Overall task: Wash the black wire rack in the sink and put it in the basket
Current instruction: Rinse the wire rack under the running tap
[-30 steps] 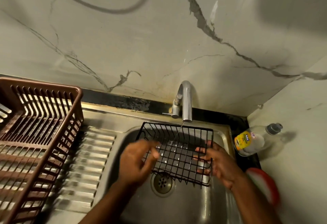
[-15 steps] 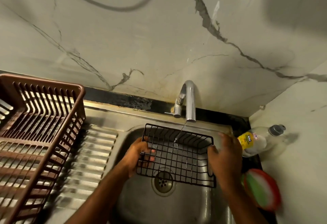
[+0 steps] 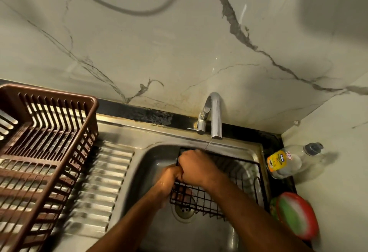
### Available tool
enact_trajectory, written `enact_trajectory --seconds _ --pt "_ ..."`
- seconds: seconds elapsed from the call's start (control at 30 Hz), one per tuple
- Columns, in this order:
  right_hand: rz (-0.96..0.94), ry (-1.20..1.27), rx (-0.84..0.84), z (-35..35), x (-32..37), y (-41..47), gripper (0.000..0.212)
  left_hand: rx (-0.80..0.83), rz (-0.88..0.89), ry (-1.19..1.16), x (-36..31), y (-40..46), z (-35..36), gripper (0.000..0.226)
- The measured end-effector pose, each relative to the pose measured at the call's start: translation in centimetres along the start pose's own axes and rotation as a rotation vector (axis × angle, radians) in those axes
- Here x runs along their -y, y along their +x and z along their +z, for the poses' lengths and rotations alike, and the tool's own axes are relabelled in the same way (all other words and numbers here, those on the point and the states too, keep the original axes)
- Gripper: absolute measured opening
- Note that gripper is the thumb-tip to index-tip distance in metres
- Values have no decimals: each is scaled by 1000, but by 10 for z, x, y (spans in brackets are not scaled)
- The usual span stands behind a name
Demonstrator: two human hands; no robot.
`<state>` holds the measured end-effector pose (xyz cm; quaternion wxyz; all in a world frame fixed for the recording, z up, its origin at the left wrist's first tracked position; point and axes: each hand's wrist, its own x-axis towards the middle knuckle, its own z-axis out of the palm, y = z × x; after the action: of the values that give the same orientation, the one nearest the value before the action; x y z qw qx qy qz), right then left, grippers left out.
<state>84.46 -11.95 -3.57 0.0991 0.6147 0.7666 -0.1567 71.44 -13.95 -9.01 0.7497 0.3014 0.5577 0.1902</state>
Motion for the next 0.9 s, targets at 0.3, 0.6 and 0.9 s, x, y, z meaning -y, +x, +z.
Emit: enact_trajectory --seconds 0.3,0.6,0.9 --pt "283 625 -39 33 -58 -3 17 -85 56 53 4 7 -31 34" --pt "329 165 -54 20 -36 2 9 -62 56 48 -1 16 -21 38" --pt "159 537 -75 30 -28 16 28 -7 90 32 -2 14 -17 47"
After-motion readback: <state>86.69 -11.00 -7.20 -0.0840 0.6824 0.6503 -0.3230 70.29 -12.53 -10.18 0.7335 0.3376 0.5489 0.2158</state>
